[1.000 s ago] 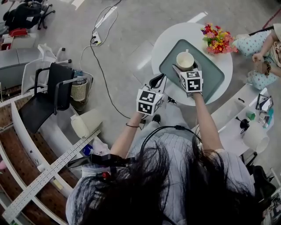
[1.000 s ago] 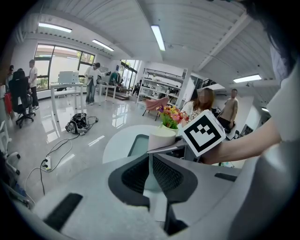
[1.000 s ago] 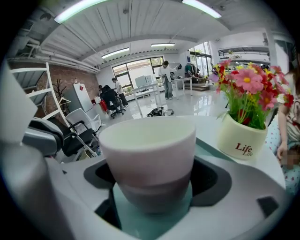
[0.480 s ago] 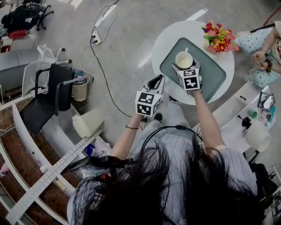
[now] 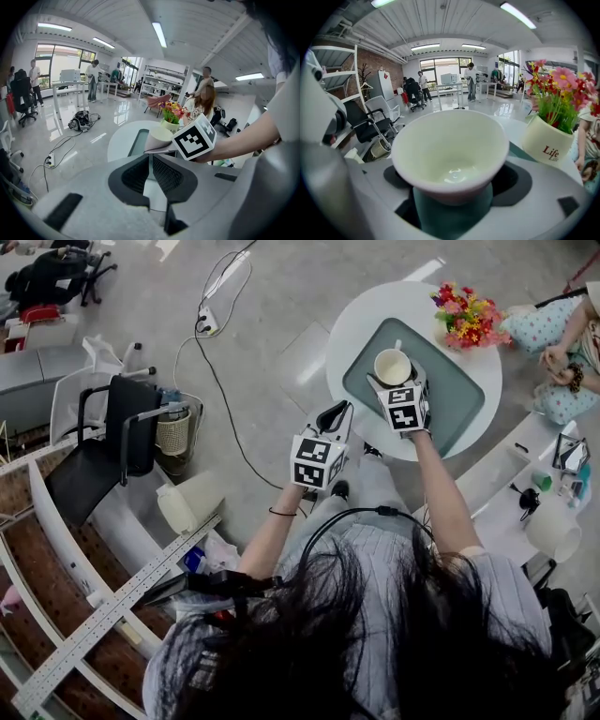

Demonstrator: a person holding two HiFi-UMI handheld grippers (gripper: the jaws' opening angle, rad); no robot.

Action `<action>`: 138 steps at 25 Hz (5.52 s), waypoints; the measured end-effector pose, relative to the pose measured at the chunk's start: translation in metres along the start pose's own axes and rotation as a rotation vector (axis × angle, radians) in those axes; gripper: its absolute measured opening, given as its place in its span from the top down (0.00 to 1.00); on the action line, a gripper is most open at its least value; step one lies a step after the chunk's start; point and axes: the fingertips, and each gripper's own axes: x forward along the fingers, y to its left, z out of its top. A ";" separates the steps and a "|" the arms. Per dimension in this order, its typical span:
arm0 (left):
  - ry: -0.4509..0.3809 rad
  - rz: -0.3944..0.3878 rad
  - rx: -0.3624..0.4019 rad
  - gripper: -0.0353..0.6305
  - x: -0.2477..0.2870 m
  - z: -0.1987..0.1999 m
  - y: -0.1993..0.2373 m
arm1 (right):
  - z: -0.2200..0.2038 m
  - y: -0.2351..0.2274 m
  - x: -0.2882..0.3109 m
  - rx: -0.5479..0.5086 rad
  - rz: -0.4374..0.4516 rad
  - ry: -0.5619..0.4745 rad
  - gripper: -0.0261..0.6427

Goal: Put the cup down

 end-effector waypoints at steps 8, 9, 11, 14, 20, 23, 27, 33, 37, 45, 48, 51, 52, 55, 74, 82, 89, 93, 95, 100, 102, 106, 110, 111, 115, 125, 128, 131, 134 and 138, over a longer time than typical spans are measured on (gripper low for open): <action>-0.004 0.018 0.000 0.89 -0.009 -0.002 0.003 | -0.008 0.000 0.001 0.006 -0.016 0.048 0.31; -0.005 0.020 -0.001 0.89 -0.011 -0.003 0.004 | -0.007 0.000 0.000 0.009 -0.017 0.047 0.31; -0.009 0.021 -0.001 0.89 -0.014 -0.004 0.003 | -0.005 0.001 -0.002 0.019 -0.017 0.044 0.31; -0.019 0.020 0.003 0.89 -0.019 -0.002 0.001 | -0.005 0.002 -0.007 0.042 -0.016 0.047 0.31; -0.035 0.022 0.000 0.89 -0.031 -0.003 -0.001 | -0.014 0.005 -0.019 0.138 -0.033 0.049 0.31; -0.043 0.024 -0.003 0.89 -0.035 -0.004 -0.002 | -0.023 0.001 -0.026 0.187 -0.055 0.046 0.31; -0.060 0.023 -0.012 0.89 -0.045 -0.002 -0.005 | -0.026 0.005 -0.042 0.254 -0.051 0.034 0.31; -0.084 0.020 -0.016 0.89 -0.058 -0.001 -0.009 | -0.026 0.013 -0.066 0.311 -0.049 -0.005 0.31; -0.101 0.018 -0.020 0.89 -0.066 -0.001 -0.012 | -0.022 0.022 -0.083 0.321 -0.042 -0.038 0.31; -0.135 0.010 -0.019 0.89 -0.091 -0.002 -0.016 | -0.003 0.050 -0.121 0.323 -0.019 -0.120 0.32; -0.146 0.002 -0.018 0.89 -0.101 -0.004 -0.019 | 0.004 0.062 -0.136 0.334 -0.005 -0.152 0.33; -0.159 -0.014 -0.006 0.89 -0.111 -0.006 -0.024 | 0.007 0.072 -0.150 0.334 -0.008 -0.178 0.39; -0.163 -0.018 -0.002 0.89 -0.114 -0.007 -0.024 | 0.008 0.075 -0.154 0.336 -0.011 -0.188 0.42; -0.167 -0.021 0.011 0.89 -0.125 -0.014 -0.024 | 0.008 0.086 -0.166 0.343 -0.019 -0.213 0.51; -0.263 -0.041 0.014 0.89 -0.214 -0.051 -0.028 | -0.006 0.195 -0.239 0.364 -0.028 -0.297 0.67; -0.270 -0.105 0.020 0.89 -0.240 -0.075 -0.055 | -0.030 0.228 -0.279 0.376 -0.062 -0.315 0.69; -0.261 -0.133 0.012 0.89 -0.255 -0.095 -0.066 | -0.048 0.251 -0.300 0.380 -0.077 -0.305 0.73; -0.249 -0.128 -0.002 0.89 -0.259 -0.106 -0.070 | -0.059 0.257 -0.308 0.377 -0.074 -0.286 0.74; -0.243 -0.136 0.006 0.89 -0.260 -0.108 -0.074 | -0.062 0.257 -0.311 0.382 -0.082 -0.282 0.75; -0.235 -0.151 0.006 0.89 -0.264 -0.114 -0.079 | -0.070 0.258 -0.319 0.396 -0.099 -0.282 0.77; -0.232 -0.155 0.008 0.89 -0.263 -0.114 -0.086 | -0.076 0.255 -0.325 0.407 -0.099 -0.283 0.78; -0.236 -0.165 0.016 0.89 -0.260 -0.113 -0.108 | -0.090 0.243 -0.343 0.405 -0.114 -0.281 0.79; -0.237 -0.164 0.020 0.89 -0.264 -0.118 -0.128 | -0.104 0.238 -0.362 0.412 -0.121 -0.291 0.80; -0.238 -0.161 0.019 0.89 -0.266 -0.120 -0.133 | -0.108 0.237 -0.367 0.412 -0.119 -0.294 0.80; -0.247 -0.139 0.019 0.89 -0.273 -0.126 -0.151 | -0.118 0.234 -0.384 0.409 -0.106 -0.310 0.81; -0.262 -0.085 -0.008 0.89 -0.303 -0.156 -0.188 | -0.145 0.249 -0.421 0.387 -0.047 -0.344 0.83; -0.271 -0.073 -0.011 0.89 -0.314 -0.164 -0.201 | -0.157 0.256 -0.434 0.383 -0.031 -0.349 0.83; -0.281 -0.064 -0.013 0.89 -0.328 -0.174 -0.214 | -0.168 0.266 -0.447 0.376 -0.017 -0.351 0.84; -0.284 -0.055 -0.017 0.89 -0.340 -0.186 -0.229 | -0.179 0.274 -0.463 0.366 -0.001 -0.352 0.84; -0.284 -0.041 -0.025 0.89 -0.351 -0.205 -0.243 | -0.194 0.285 -0.478 0.350 0.020 -0.353 0.84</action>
